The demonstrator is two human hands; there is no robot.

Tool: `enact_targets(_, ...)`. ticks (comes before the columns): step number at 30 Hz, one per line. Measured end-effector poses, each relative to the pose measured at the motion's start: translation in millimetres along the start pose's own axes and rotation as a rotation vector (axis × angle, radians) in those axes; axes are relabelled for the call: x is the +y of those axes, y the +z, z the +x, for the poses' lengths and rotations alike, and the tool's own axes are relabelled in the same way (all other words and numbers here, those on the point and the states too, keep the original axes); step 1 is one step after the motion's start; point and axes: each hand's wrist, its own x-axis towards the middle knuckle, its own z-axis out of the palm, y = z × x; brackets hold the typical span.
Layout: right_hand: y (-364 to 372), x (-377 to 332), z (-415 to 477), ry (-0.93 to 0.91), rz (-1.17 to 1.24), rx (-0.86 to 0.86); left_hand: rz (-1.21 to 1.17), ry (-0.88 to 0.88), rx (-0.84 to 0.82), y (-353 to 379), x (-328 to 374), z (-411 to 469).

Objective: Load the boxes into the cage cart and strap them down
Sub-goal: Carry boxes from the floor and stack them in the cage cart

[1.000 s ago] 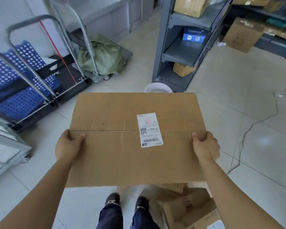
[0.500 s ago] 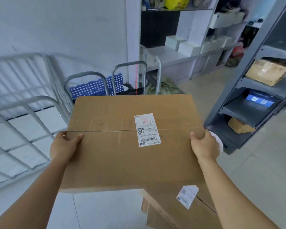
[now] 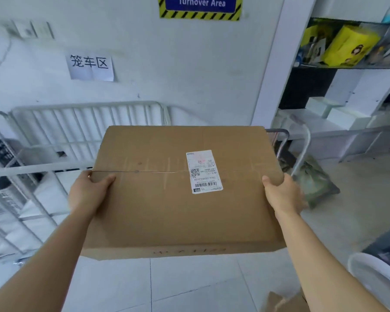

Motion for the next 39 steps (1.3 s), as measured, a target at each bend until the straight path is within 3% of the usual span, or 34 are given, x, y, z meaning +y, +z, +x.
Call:
enact_targets(9,77,-135,8,-0.137,0.052,-0.065,-0.013,-0.062,0.146,-63,-13,103)
enact_targets(21,193,-315,77,-0.277,0.145,-0.170,0.006,-0.083,0.320,-78,4,283)
enact_targets(30,277,-430,115,-0.317,0.143,-0.207,-0.013,-0.114,0.362,-75,4,416)
enact_targets(39,399,-515,135,-0.251,0.110,-0.197,-0.013,-0.143,0.268,-54,-27,575)
